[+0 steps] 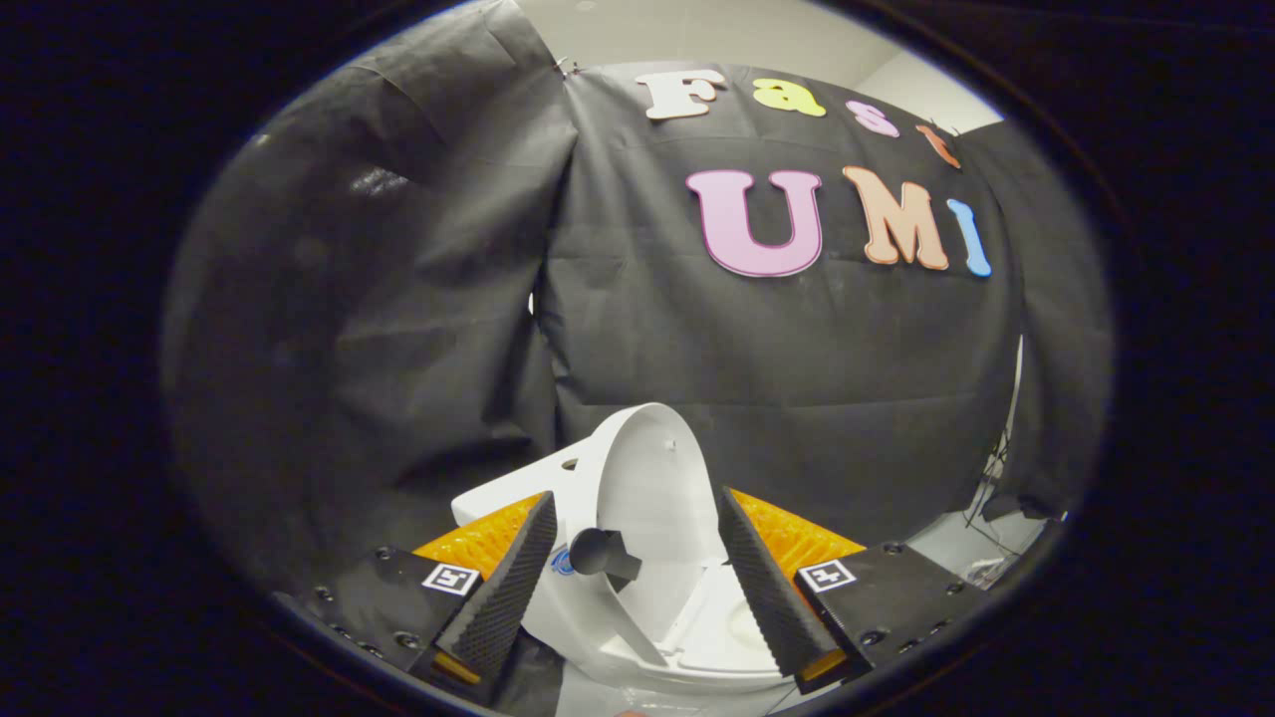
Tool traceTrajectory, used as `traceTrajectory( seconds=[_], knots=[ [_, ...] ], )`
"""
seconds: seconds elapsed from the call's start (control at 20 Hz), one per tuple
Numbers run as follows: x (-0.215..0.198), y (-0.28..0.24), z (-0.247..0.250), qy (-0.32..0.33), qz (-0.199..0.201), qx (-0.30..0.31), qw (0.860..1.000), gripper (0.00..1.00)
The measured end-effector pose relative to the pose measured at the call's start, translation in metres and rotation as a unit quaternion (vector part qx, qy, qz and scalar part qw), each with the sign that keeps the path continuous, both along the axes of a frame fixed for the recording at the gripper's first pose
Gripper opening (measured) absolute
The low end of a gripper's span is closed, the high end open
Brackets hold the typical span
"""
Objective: Open the toilet lid.
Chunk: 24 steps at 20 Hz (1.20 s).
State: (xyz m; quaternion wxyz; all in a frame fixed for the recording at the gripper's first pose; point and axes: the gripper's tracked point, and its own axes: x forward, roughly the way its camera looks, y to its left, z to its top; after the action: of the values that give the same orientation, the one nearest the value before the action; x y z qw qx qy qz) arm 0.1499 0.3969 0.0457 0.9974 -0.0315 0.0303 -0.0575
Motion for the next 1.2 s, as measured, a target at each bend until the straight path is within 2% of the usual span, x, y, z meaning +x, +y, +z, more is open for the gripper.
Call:
traceTrajectory(
  seconds=[0.2,0.45,0.7,0.8,1.0,1.2],
  knots=[
    [-0.022,-0.026,0.014,-0.009,-0.002,-0.014,1.0,1.0],
    [-0.043,-0.07,0.028,-0.016,-0.025,-0.033,0.999,1.0],
    [-0.044,-0.097,0.018,0.014,0.004,-0.047,0.999,1.0],
    [-0.05,-0.119,0.013,0.025,-0.01,-0.055,0.998,1.0],
    [-0.055,-0.147,0.018,0.005,-0.027,-0.029,0.999,1.0],
    [-0.065,-0.174,0.026,-0.006,-0.046,-0.033,0.998,1.0]
  ],
)
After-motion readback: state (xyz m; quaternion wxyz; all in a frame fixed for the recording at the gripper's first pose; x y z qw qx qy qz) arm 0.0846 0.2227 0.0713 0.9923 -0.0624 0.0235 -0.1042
